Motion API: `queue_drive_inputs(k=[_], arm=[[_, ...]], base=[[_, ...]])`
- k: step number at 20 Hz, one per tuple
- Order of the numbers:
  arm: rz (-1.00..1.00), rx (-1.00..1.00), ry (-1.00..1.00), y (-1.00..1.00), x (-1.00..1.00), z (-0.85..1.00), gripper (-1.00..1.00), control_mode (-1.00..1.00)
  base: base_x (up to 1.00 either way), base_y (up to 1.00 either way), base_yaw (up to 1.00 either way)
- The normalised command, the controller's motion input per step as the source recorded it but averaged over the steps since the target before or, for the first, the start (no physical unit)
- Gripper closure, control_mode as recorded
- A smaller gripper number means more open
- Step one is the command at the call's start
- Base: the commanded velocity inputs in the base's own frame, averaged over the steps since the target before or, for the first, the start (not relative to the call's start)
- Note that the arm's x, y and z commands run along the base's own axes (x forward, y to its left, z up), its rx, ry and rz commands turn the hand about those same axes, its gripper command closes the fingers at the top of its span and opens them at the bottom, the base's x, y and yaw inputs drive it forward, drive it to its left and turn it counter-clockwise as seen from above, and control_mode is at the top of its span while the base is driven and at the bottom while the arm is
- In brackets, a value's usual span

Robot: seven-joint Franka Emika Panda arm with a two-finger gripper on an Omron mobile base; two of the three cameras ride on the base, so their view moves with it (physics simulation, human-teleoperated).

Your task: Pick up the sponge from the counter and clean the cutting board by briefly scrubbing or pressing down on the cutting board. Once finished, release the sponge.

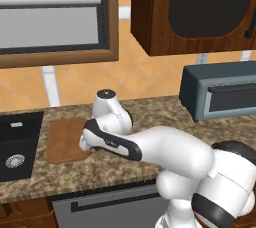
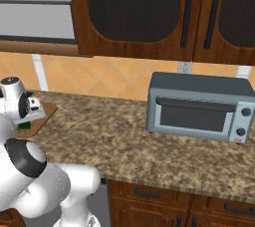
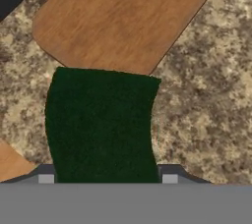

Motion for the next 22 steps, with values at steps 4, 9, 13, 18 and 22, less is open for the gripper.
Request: queue_drive_inputs(k=[4, 9, 13, 18, 22], arm=[[0.0, 0.0, 0.0, 0.62, 0.11, -0.14, 1.0, -1.0], [0.0, 0.0, 0.0, 0.27, 0.18, -0.35, 1.0, -1.0], [-0.03, 0.0, 0.0, 0.01, 0.18, -0.28, 1.0, -1.0], [-0.03, 0.0, 0.0, 0.01, 0.26, -0.28, 1.0, -1.0], [-0.03, 0.0, 0.0, 0.04, 0.29, -0.33, 1.0, -1.0]], base=[[0.0, 0.0, 0.0], [0.0, 0.0, 0.0], [0.0, 0.0, 0.0], [0.0, 0.0, 0.0], [0.0, 0.0, 0.0]])
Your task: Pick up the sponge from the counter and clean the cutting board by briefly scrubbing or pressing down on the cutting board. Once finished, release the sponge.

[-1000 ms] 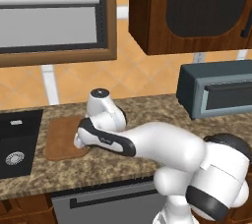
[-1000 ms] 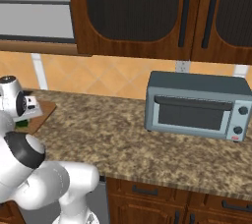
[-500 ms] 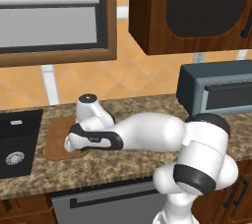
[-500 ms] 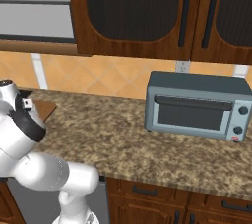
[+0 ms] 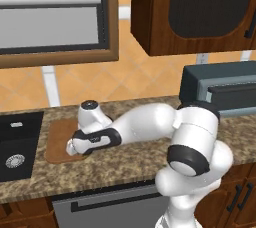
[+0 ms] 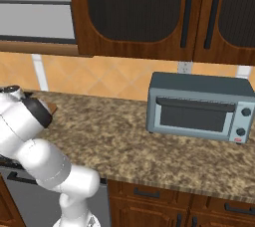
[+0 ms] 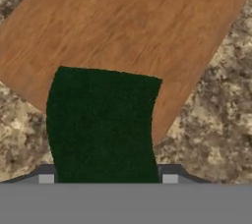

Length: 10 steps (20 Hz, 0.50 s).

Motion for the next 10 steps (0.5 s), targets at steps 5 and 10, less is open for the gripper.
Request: queue_drive_inputs(k=[5, 10], arm=[[-0.05, 0.0, 0.0, 0.21, 0.29, -0.39, 1.0, -1.0], [-0.04, 0.0, -0.01, 0.02, 0.14, -0.26, 1.0, -1.0]], base=[[0.0, 0.0, 0.0], [0.0, 0.0, 0.0]])
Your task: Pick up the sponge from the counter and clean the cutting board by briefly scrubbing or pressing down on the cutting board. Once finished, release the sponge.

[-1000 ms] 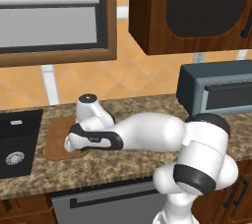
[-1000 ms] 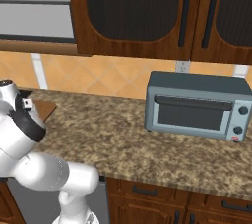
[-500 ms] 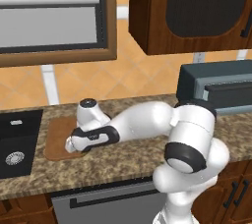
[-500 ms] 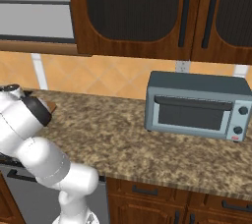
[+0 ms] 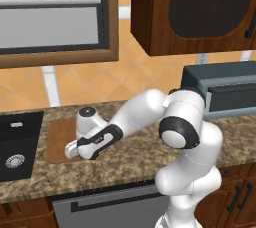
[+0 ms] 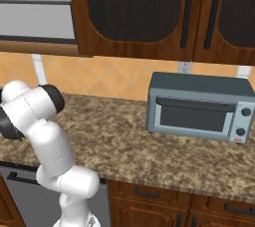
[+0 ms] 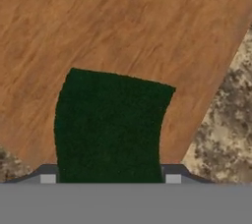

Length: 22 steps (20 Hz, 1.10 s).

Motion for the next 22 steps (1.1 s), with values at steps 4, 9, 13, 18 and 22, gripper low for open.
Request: queue_drive_inputs(k=[4, 9, 13, 18, 22], arm=[[-0.04, 0.0, 0.0, 0.0, 0.2, -0.02, 1.0, -1.0], [-0.03, 0.0, 0.0, 0.0, 0.31, 0.0, 1.0, -1.0], [-0.02, 0.0, 0.0, 0.0, 0.27, -0.05, 1.0, -1.0], [-0.02, -0.01, -0.02, 0.0, 0.35, -0.21, 1.0, -1.0], [-0.02, 0.0, -0.12, 0.0, 0.31, -0.34, 1.0, -1.0]], base=[[0.0, 0.0, 0.0], [0.0, 0.0, 0.0], [0.0, 0.0, 0.0], [0.0, 0.0, 0.0], [0.0, 0.0, 0.0]])
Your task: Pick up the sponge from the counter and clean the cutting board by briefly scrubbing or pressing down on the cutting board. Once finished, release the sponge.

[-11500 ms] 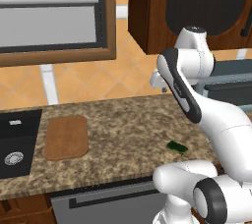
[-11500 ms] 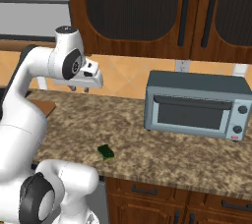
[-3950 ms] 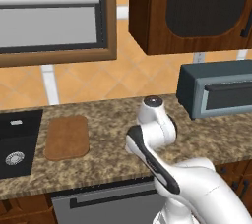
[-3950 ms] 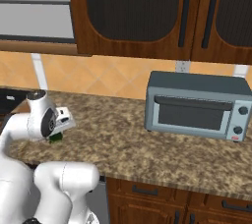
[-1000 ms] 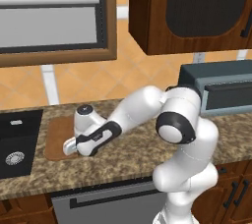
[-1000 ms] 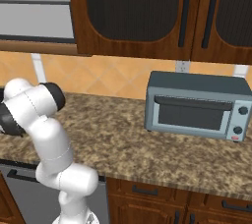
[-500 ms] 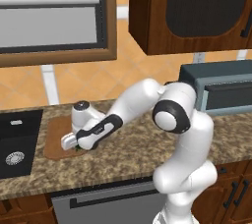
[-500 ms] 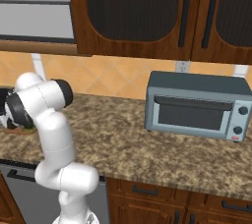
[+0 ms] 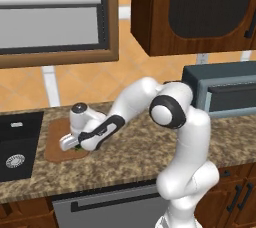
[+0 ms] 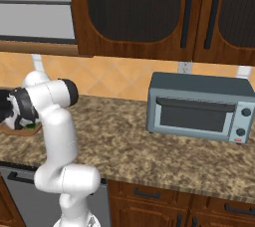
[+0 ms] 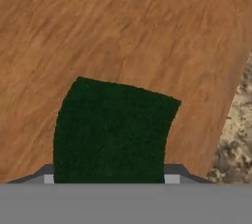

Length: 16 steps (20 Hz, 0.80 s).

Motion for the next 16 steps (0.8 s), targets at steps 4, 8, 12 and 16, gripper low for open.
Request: queue_drive_inputs(k=[4, 8, 12, 16], arm=[[-0.03, 0.0, -0.04, -0.04, 0.32, -0.12, 1.0, -1.0], [-0.04, 0.0, 0.0, -0.08, 0.36, -0.01, 1.0, -1.0], [-0.03, 0.0, 0.0, -0.11, 0.37, -0.02, 1.0, -1.0], [-0.03, 0.0, 0.0, -0.13, 0.37, -0.11, 1.0, -1.0]], base=[[0.0, 0.0, 0.0], [0.0, 0.0, 0.0], [0.0, 0.0, 0.0], [0.0, 0.0, 0.0]])
